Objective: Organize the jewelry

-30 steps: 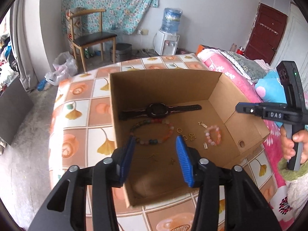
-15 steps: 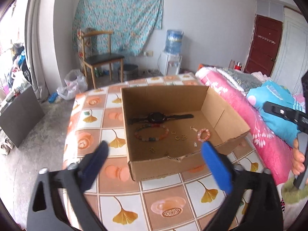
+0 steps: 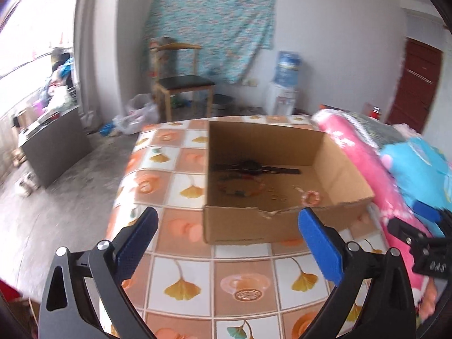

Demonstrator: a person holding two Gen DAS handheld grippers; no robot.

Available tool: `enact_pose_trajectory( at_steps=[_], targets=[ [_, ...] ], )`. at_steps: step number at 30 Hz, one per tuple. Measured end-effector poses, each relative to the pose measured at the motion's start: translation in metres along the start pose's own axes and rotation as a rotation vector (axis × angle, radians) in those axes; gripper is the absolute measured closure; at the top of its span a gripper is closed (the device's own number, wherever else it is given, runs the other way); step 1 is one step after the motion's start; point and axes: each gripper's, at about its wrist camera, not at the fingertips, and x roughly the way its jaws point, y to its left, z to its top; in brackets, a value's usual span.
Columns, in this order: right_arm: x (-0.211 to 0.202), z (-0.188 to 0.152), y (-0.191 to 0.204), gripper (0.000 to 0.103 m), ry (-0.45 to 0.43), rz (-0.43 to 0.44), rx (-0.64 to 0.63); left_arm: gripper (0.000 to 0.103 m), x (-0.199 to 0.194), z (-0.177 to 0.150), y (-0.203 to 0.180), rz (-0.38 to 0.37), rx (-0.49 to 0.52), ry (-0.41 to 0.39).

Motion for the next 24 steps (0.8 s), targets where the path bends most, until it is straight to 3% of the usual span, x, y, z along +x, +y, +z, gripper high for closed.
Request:
enact_pose_trajectory(
  at_steps=[5, 10, 24],
  targets=[
    [0.001, -0.003, 0.010, 0.008, 0.001, -0.055, -0.019, 0.005, 0.003, 0.000, 0.007, 0.075, -0.048, 0.037],
    [0.011, -0.006, 0.012, 0.008, 0.044, -0.032, 0.005, 0.005, 0.008, -0.001, 0.004, 0.117, -0.037, 0.066],
    [0.024, -0.005, 0.013, 0.008, 0.091, -0.015, 0.031, 0.005, 0.016, 0.000, -0.011, 0.168, 0.031, 0.093]
  ],
)
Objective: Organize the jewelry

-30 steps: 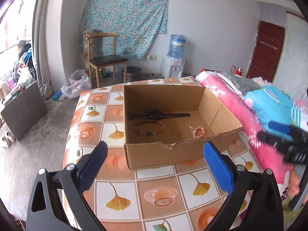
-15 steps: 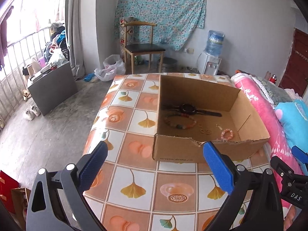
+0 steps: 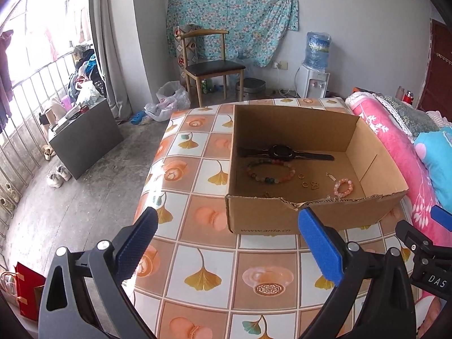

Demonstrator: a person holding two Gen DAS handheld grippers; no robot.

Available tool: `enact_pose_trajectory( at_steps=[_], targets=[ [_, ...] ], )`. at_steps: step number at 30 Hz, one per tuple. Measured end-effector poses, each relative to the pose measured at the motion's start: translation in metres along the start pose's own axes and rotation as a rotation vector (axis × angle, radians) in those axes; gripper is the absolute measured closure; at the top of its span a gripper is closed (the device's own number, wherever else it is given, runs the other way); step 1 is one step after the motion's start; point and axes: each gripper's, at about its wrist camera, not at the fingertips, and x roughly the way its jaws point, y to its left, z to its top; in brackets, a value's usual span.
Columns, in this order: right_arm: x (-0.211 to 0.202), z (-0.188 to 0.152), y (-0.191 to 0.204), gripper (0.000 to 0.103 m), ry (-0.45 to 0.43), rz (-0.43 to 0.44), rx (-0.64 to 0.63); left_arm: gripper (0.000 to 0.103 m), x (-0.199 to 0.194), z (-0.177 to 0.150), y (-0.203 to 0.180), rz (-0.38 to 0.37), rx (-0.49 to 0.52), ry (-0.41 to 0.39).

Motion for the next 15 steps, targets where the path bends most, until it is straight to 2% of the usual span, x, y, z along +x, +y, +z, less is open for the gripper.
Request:
enact_pose_trajectory(
  at_steps=[15],
  targets=[
    [0.0032, 0.0004, -0.0001, 0.008, 0.011, 0.011, 0.002, 0.005, 0.0076, -0.0010, -0.0031, -0.028, -0.016, 0.043]
  ],
)
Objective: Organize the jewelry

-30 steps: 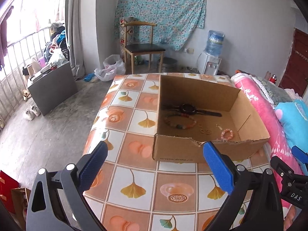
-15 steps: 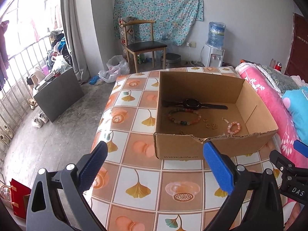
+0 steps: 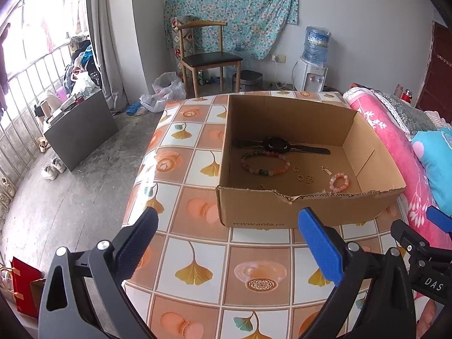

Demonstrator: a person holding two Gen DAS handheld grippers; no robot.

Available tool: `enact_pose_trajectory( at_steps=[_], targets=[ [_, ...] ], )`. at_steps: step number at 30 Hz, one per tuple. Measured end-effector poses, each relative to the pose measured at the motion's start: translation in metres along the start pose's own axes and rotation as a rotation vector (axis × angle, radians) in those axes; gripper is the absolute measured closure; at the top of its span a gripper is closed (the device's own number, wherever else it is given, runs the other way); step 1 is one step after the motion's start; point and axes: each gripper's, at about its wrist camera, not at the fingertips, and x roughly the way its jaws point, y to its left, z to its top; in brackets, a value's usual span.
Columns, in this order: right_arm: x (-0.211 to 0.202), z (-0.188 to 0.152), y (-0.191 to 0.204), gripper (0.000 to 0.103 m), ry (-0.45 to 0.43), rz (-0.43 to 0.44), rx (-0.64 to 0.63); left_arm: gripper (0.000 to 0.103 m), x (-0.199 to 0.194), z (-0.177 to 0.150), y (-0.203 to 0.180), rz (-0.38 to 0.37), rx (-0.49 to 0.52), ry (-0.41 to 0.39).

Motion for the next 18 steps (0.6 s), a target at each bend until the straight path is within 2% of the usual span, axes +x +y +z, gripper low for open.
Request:
enact_pose_trajectory(
  at_steps=[18],
  targets=[
    [0.0007, -0.0013, -0.0017, 0.008, 0.002, 0.003, 0.003, 0.005, -0.0010, -0.0016, 0.0007, -0.008, 0.007, 0.000]
  ],
)
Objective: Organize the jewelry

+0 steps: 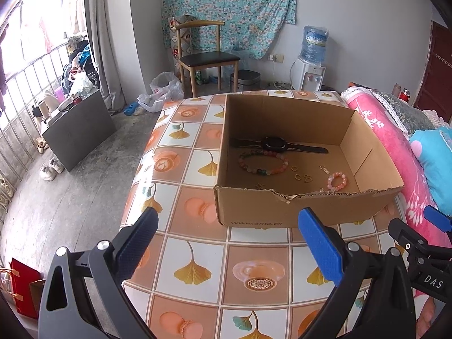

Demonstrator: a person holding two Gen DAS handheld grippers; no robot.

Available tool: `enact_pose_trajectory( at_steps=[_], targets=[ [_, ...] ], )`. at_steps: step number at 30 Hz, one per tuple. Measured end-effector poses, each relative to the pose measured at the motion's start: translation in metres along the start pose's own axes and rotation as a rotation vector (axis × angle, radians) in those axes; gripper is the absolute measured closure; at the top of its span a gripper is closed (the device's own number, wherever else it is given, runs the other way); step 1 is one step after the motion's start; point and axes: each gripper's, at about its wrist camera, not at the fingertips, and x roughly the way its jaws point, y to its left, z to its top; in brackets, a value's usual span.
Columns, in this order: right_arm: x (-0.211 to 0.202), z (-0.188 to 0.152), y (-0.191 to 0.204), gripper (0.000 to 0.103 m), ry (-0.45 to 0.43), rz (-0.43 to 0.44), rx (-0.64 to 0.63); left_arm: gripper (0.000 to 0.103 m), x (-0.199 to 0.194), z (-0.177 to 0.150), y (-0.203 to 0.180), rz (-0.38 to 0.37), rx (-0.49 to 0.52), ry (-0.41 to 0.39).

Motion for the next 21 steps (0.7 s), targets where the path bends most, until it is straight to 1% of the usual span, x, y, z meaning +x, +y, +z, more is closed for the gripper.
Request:
enact_pose_trajectory(
  at_steps=[21],
  targets=[
    [0.0006, -0.0001, -0.0008, 0.008, 0.000, 0.001, 0.002, 0.005, -0.0015, -0.0001, -0.0005, -0.001, -0.002, -0.003]
  ],
)
